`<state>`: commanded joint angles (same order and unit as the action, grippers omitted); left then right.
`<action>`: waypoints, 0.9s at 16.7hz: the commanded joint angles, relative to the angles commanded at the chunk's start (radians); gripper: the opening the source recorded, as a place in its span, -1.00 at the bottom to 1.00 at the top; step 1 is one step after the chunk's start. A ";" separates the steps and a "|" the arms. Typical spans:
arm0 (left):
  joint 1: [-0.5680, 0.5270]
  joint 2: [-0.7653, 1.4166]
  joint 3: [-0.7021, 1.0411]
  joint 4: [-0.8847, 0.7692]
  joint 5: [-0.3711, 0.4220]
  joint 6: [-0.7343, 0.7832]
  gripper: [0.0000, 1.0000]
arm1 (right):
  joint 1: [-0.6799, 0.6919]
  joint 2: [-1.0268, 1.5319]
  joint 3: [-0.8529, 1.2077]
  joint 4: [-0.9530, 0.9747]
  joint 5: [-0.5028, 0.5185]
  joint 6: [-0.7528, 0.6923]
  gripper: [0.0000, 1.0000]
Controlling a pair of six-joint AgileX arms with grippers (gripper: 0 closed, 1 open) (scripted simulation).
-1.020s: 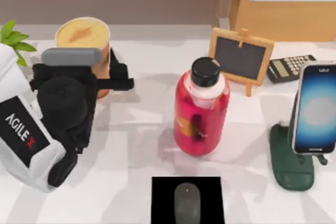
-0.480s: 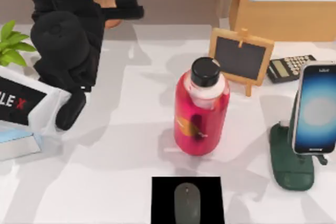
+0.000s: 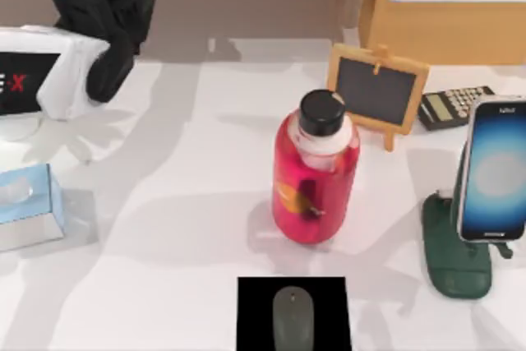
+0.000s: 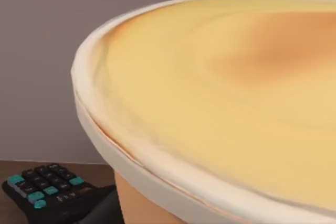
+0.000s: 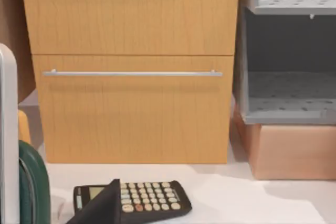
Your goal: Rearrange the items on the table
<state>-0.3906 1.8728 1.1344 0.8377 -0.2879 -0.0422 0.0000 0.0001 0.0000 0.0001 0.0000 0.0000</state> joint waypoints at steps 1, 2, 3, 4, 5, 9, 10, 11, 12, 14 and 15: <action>0.007 0.011 0.041 -0.051 0.003 0.001 -1.00 | 0.000 0.000 0.000 0.000 0.000 0.000 1.00; 0.015 0.024 0.082 -0.100 0.005 0.002 -1.00 | 0.000 0.000 0.000 0.000 0.000 0.000 1.00; 0.022 0.038 0.121 -0.146 0.006 0.003 -1.00 | 0.000 0.000 0.000 0.000 0.000 0.000 1.00; 0.029 0.052 0.160 -0.190 0.006 0.005 -1.00 | 0.000 0.000 0.000 0.000 0.000 0.000 1.00; 0.035 0.067 0.197 -0.231 0.005 0.007 -1.00 | 0.000 0.000 0.000 0.000 0.000 0.000 1.00; 0.050 0.124 0.310 -0.354 -0.004 0.013 -1.00 | 0.000 0.000 0.000 0.000 0.000 0.000 1.00; 0.051 0.135 0.328 -0.374 -0.006 0.015 -1.00 | 0.000 0.000 0.000 0.000 0.000 0.000 1.00; 0.051 0.144 0.341 -0.389 -0.008 0.016 -1.00 | 0.000 0.000 0.000 0.000 0.000 0.000 1.00; 0.051 0.149 0.348 -0.397 -0.009 0.016 -1.00 | 0.000 0.000 0.000 0.000 0.000 0.000 1.00; 0.051 0.151 0.351 -0.400 -0.009 0.017 -1.00 | 0.000 0.000 0.000 0.000 0.000 0.000 1.00; 0.051 0.151 0.351 -0.400 -0.009 0.017 -1.00 | 0.000 0.000 0.000 0.000 0.000 0.000 1.00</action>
<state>-0.3396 2.0240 1.4851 0.4373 -0.2973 -0.0255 0.0000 0.0001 0.0000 0.0001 0.0000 0.0000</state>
